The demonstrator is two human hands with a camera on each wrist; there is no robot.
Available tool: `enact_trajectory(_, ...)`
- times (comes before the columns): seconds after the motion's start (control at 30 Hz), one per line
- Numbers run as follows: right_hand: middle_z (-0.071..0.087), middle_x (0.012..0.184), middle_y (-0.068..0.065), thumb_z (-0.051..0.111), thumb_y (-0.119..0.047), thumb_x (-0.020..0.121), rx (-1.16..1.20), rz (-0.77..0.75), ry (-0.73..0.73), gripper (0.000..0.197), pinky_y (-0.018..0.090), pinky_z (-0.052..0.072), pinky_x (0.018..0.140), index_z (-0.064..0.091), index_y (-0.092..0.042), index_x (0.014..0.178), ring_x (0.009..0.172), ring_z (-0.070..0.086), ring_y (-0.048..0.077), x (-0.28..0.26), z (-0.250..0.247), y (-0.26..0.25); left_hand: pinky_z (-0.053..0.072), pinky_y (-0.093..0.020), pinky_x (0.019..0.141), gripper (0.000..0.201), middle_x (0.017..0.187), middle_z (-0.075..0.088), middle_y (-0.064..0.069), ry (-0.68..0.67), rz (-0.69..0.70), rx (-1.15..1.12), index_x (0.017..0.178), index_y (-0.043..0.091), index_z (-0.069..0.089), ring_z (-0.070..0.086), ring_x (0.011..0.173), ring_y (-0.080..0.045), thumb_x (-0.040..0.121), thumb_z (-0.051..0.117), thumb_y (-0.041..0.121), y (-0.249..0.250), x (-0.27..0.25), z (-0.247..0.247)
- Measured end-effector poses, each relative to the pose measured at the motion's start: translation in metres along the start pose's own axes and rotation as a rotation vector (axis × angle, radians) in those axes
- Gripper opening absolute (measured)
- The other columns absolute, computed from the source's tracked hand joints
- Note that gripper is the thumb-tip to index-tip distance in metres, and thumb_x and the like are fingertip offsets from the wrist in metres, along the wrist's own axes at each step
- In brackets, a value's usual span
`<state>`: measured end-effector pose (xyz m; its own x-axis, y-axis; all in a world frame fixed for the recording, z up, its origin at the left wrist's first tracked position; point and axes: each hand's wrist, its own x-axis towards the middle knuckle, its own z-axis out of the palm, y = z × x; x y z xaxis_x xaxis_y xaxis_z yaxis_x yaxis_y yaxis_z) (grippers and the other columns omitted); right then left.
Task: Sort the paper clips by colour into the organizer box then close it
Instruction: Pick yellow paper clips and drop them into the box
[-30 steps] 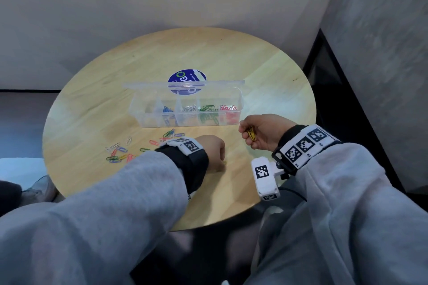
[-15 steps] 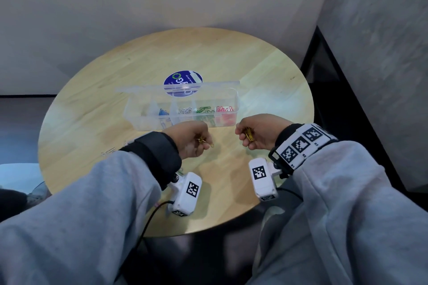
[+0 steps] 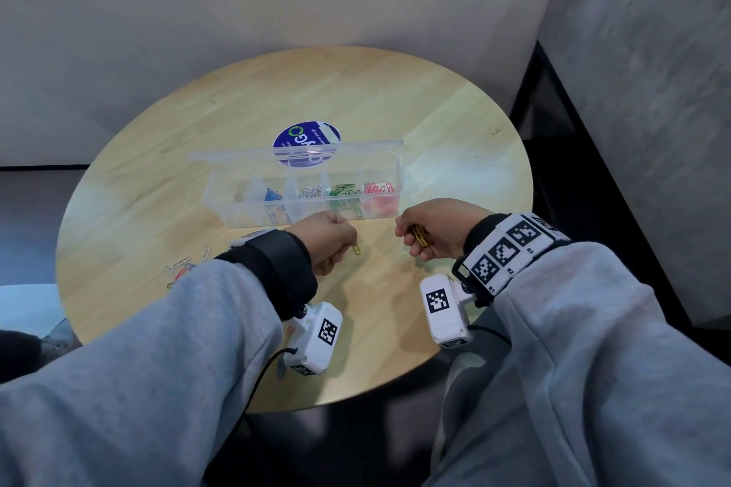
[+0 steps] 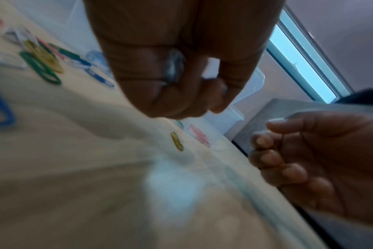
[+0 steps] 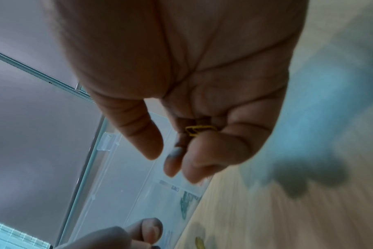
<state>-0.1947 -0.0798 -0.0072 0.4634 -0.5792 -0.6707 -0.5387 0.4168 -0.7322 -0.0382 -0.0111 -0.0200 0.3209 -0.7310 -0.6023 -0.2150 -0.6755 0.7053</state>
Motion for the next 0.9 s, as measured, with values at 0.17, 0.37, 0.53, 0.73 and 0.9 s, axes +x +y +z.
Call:
enact_trajectory(0.17,0.04,0.065,0.002,0.042,-0.017,0.096,-0.027,0.008,-0.007,0.025,0.021,0.034,0.051,0.049,-0.01,0.072,0.054,0.04,0.014,0.0,0.003,-0.002,0.038,-0.023,0.062,0.018,0.087,0.058,-0.002,0.172,0.093,0.685,0.09,0.016,0.058,0.052,0.08,-0.019,0.082,0.065,0.031,0.002,0.01,0.0)
enact_trajectory(0.37,0.041,0.065,0.002,0.043,-0.018,0.096,-0.035,0.002,-0.005,0.025,0.022,0.036,0.053,0.05,-0.01,0.074,0.053,0.042,0.014,0.001,0.003,-0.002,0.041,-0.029,0.071,0.033,0.089,0.062,-0.006,0.203,0.056,0.836,0.093,0.013,0.062,0.061,0.088,-0.026,0.079,0.063,0.043,0.004,0.027,0.016)
enact_trajectory(0.53,0.043,0.065,0.002,0.044,-0.019,0.096,-0.041,-0.001,0.003,0.024,0.023,0.038,0.053,0.051,-0.009,0.075,0.053,0.043,0.014,0.002,0.003,-0.004,0.05,-0.031,0.077,0.025,0.088,0.067,-0.004,0.174,0.017,0.792,0.087,0.013,0.065,0.064,0.086,-0.023,0.076,0.065,0.035,0.004,0.033,0.018)
enact_trajectory(0.73,0.041,0.065,0.002,0.043,-0.019,0.097,-0.06,-0.004,-0.001,0.026,0.022,0.037,0.052,0.05,-0.009,0.073,0.053,0.042,0.014,0.003,0.014,-0.007,0.05,-0.032,0.082,0.04,0.101,0.07,-0.007,0.187,0.043,0.781,0.102,0.01,0.067,0.065,0.096,-0.024,0.074,0.073,0.038,-0.002,0.032,0.008)
enact_trajectory(0.9,0.041,0.064,0.003,0.042,-0.019,0.097,-0.056,0.011,-0.013,0.028,0.022,0.036,0.052,0.049,-0.009,0.073,0.053,0.041,0.014,0.003,0.02,-0.006,0.047,-0.029,0.073,0.023,0.097,0.069,-0.007,0.122,0.06,0.881,0.095,0.01,0.068,0.062,0.084,-0.023,0.081,0.063,0.027,0.003,0.025,0.011)
